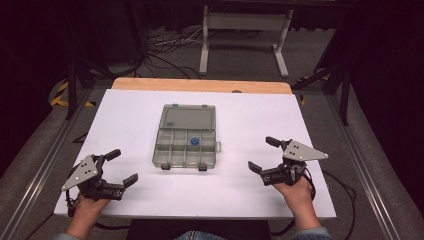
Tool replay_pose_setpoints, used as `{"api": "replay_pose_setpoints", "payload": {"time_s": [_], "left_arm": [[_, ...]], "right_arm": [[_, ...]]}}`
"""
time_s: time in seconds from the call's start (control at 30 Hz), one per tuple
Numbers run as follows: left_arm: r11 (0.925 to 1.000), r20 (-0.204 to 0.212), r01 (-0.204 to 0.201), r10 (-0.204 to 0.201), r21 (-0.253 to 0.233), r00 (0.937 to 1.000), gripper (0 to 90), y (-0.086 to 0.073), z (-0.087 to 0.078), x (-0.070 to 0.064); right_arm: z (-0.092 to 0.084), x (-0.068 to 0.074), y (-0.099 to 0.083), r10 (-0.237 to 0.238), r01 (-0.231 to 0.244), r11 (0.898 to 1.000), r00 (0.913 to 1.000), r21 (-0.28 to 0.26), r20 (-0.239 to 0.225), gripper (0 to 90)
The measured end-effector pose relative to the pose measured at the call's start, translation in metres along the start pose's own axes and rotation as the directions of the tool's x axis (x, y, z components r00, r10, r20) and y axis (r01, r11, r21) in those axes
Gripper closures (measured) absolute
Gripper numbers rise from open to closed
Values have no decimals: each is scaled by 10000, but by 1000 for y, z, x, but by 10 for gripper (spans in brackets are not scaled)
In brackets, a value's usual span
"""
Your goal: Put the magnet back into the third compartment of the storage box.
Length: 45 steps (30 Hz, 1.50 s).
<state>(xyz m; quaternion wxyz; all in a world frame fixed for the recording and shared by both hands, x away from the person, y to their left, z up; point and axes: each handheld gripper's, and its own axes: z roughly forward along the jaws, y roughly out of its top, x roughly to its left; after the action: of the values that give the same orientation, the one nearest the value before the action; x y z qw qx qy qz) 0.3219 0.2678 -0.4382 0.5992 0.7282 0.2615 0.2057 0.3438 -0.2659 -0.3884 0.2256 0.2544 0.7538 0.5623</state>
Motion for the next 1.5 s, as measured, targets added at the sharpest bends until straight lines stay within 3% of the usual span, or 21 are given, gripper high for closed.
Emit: {"api": "replay_pose_setpoints", "payload": {"time_s": [0.33,0.5,0.73,1.0,1.17,1.3,1.5], "left_arm": [[9997,-111,-67,65,-215,9999,3,0,-1,0],[9997,-107,-51,48,-257,9999,3,-1,-1,0],[9997,-54,6,-8,-247,10000,3,-1,-1,0],[9994,-16,37,-37,-337,10000,3,-2,1,0],[9989,-11,169,-170,-426,9999,2,-3,1,1],[9985,-46,200,-202,-503,9998,2,-4,2,2],[9987,-68,222,-225,-462,9997,2,-5,3,3]], "right_arm": [[-7,-3,-23,405,-405,9992,9992,70,-12,0],[-11,-2,-34,366,-367,9993,9993,107,49,0],[-13,-2,-49,375,-371,9990,9992,-246,151,0],[-8,-4,-58,497,-498,9987,9987,62,73,0],[-5,-8,-64,963,-961,9952,9953,167,-137,0],[-2,-8,-67,974,-971,9950,9951,237,-136,0],[-1,-9,-67,1024,-1024,9947,9946,-23,-164,0]]}}
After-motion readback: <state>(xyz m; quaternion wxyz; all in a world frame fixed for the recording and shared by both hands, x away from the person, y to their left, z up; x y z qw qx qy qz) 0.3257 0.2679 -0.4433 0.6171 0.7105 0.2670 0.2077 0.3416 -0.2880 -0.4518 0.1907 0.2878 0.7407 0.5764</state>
